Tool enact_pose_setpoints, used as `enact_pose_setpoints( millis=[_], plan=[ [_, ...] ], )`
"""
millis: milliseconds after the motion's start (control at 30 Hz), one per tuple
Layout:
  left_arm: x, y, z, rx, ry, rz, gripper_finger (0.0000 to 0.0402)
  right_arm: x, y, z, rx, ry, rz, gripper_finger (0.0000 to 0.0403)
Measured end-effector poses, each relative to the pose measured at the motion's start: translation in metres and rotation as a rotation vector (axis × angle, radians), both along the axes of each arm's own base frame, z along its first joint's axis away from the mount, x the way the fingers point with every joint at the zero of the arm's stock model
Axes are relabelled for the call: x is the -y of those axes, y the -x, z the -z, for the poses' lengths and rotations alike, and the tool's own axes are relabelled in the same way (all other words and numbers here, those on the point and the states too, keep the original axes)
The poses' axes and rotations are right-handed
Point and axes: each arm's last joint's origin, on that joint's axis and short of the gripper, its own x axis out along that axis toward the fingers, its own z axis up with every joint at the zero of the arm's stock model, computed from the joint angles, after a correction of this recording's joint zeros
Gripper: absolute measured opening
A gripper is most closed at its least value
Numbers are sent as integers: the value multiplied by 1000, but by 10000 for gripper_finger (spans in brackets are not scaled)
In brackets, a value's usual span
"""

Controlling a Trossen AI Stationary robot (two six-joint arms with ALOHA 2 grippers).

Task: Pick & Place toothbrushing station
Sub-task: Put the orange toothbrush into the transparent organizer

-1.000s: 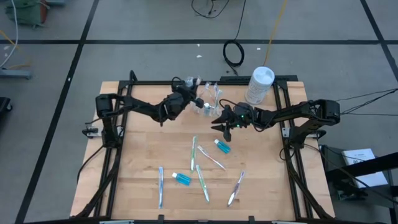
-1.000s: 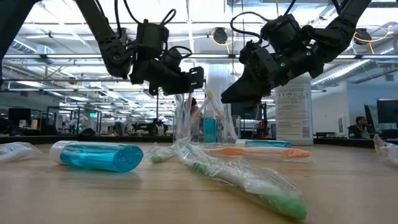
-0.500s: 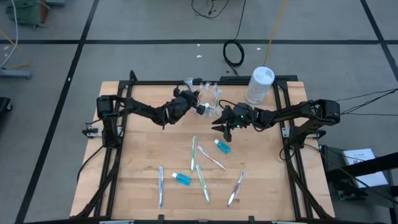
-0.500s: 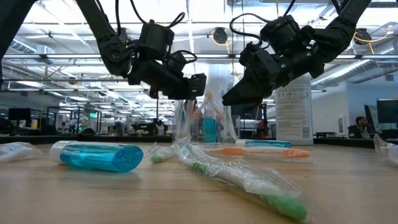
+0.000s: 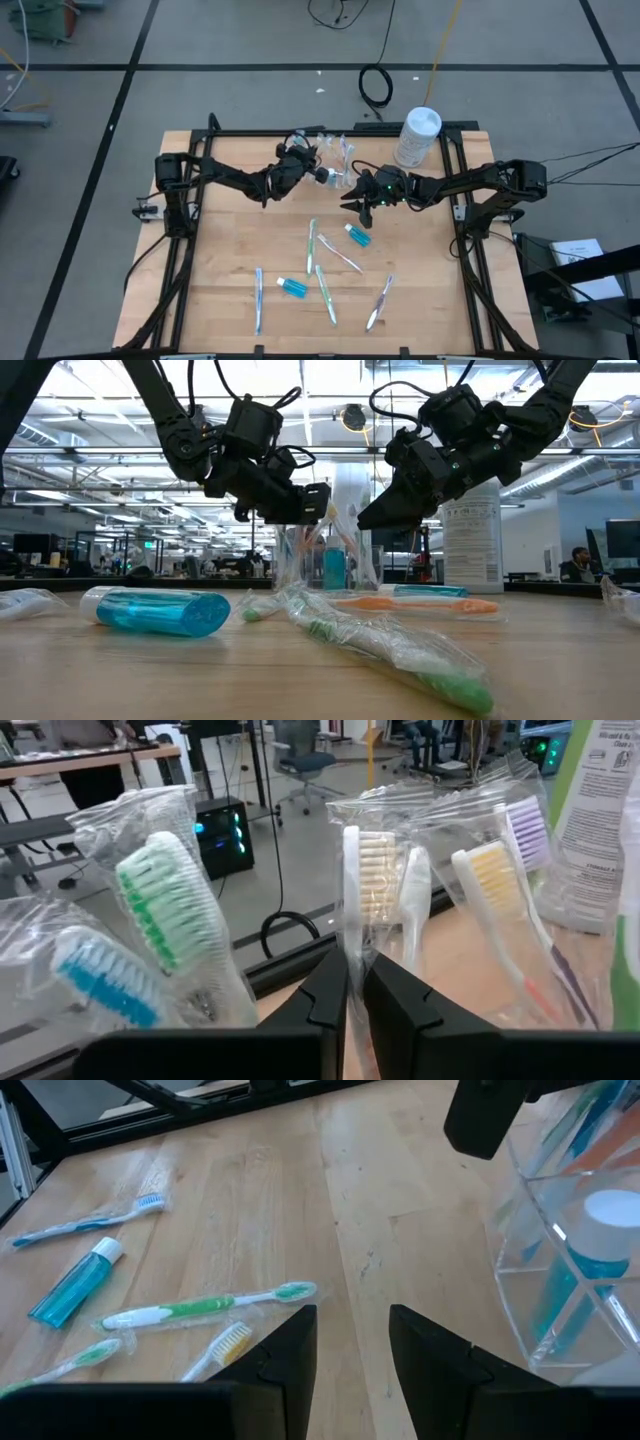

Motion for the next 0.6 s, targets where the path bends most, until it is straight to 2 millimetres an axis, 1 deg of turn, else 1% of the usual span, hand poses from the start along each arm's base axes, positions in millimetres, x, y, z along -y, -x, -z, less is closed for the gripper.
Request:
enact_pose_setpoints(
  millis=[133,200,300,467,533,600],
  plan=[
    [0,0,0,5,4,-2,33,0,0,0,0,0,0,118],
    [0,0,1,13,16,-6,43,0,0,0,0,0,0,118],
    [0,2,2,3,43,2,70,0,0,0,0,0,0,118],
    [2,10,-4,-44,112,-8,124,0,0,0,0,0,-1,118],
    [6,13,-9,-73,118,-1,142,0,0,0,0,0,-1,118],
    [11,14,-19,-84,101,22,156,0,0,0,0,-1,-1,118]
  ],
)
